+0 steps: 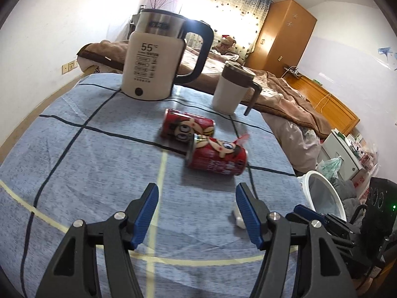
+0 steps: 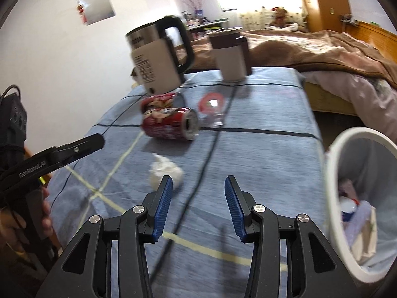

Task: Collect trash
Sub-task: 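Move both open tools back over the table toward the remaining items, then grasp the crumpled white tissue with the right tool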

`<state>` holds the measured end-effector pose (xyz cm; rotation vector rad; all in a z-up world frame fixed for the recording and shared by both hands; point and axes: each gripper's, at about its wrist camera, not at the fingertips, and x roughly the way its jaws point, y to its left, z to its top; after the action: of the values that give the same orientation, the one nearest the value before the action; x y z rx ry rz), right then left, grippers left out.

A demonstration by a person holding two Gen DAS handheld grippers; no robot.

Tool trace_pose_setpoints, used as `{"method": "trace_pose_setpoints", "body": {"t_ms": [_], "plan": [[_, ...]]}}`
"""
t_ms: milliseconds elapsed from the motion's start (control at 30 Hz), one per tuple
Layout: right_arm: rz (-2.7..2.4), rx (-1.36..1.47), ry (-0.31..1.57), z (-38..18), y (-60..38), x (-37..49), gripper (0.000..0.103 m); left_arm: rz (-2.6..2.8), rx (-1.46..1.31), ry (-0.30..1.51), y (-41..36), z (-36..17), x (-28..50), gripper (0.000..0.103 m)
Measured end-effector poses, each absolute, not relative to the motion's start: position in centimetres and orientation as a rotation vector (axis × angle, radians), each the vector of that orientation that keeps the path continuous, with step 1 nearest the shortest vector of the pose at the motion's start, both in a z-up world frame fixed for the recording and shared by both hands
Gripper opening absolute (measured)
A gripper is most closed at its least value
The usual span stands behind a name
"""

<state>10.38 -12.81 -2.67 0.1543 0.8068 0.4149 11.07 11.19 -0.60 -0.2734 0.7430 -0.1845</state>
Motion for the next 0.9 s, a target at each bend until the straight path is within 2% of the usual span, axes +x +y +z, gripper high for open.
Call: {"method": "trace_pose_setpoints", "body": {"t_ms": [400,633,900], "plan": [[0.453,0.035,0.888,-4.5,-6.7,13.1,0.045,-0.239,-0.259,0.770,12.5,-1.6,14.0,0.069],[0.413,0.045,0.890,-4.8,-7.7,13.2,0.023,-0.314,-0.235,0.779,10.8,-2.0,16.5,0.069],[0.315,0.089,0.872,-4.5,-11.3,12.7,0.022,-0.354,-0.175,0.814,8.2,-2.9,18.6,0.069]]}}
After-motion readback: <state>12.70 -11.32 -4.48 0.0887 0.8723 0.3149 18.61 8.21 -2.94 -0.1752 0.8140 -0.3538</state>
